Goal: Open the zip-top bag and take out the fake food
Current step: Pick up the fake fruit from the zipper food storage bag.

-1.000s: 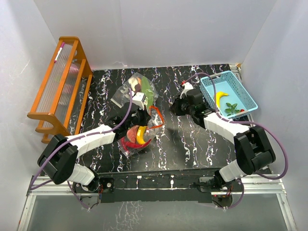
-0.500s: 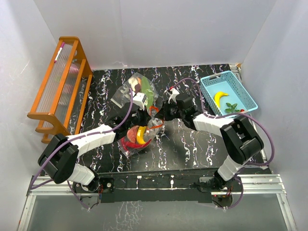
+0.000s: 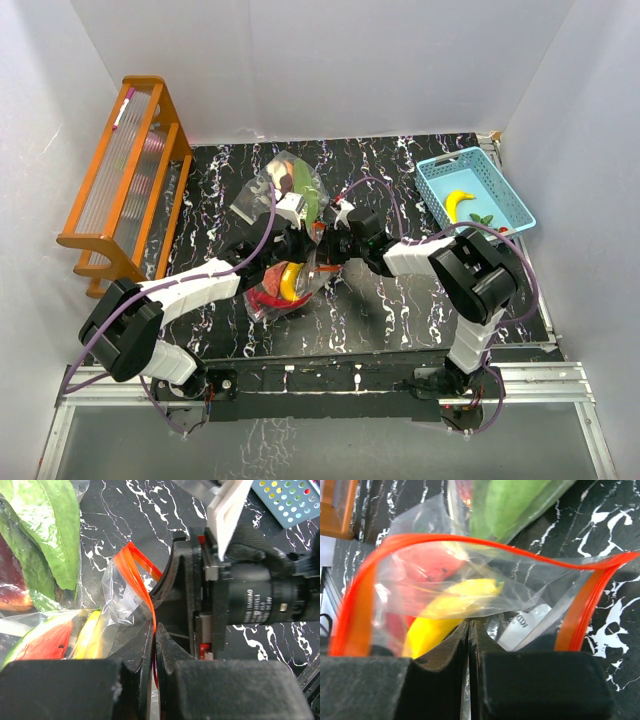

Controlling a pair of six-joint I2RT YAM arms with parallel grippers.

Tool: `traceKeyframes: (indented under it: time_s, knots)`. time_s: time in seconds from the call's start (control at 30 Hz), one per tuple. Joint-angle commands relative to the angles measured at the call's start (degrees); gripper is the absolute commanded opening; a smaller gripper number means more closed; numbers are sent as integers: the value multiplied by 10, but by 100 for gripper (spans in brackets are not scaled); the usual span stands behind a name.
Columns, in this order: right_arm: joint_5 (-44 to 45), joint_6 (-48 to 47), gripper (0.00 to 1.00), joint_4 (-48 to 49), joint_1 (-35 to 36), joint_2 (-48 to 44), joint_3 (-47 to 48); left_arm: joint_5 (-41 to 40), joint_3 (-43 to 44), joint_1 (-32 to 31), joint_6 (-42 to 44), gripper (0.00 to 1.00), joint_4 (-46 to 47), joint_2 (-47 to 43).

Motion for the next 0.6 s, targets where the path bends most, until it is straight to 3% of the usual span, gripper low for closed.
traceKeyframes:
  time_s: [0.0,0.3,0.57]
  knots:
    - [3,12,7,56,2,21,7,16,19,2,-7,0,10,-17]
    - [-1,28,12,93,4,40,17,24,8,1,-15,0,22,-12]
    - [-9,47,42,117,9,76,45,26,3,1,-16,0,23,-16]
